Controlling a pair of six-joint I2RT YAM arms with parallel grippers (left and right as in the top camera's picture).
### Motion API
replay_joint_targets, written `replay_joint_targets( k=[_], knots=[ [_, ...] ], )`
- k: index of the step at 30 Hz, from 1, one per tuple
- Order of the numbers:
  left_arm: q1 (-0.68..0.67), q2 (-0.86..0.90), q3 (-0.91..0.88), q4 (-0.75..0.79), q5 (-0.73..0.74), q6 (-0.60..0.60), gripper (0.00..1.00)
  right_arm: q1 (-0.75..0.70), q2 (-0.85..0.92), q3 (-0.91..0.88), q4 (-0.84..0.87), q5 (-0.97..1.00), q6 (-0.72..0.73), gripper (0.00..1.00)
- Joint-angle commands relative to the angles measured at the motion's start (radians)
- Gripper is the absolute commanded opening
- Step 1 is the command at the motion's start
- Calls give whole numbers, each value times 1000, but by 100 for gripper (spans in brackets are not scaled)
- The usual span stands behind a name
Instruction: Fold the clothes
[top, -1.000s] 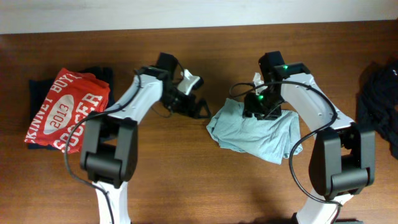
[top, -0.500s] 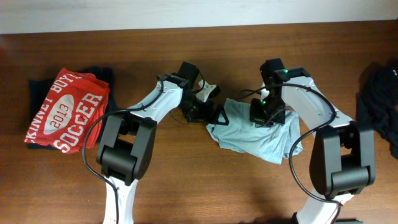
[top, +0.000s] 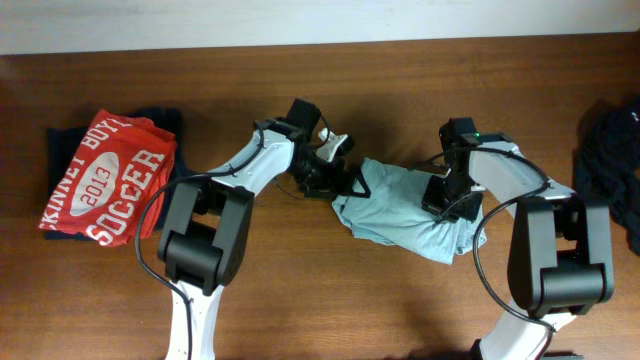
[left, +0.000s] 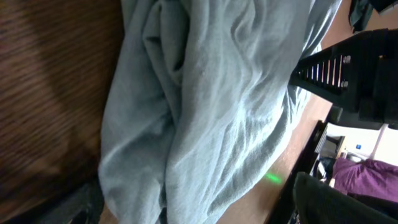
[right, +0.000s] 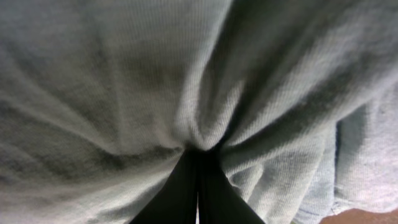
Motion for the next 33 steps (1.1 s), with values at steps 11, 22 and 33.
replay_joint_targets(
  k=[11, 22, 33],
  knots=[
    [-120, 89, -10, 128, -97, -303, 84, -6, 12, -62, 61, -67, 13, 4],
    [-166, 97, -10, 185, -62, -323, 56, -6, 12, -62, 71, -67, 12, 4],
    [-170, 97, -10, 288, 83, -225, 27, -6, 12, -62, 73, -67, 13, 4]
  ],
)
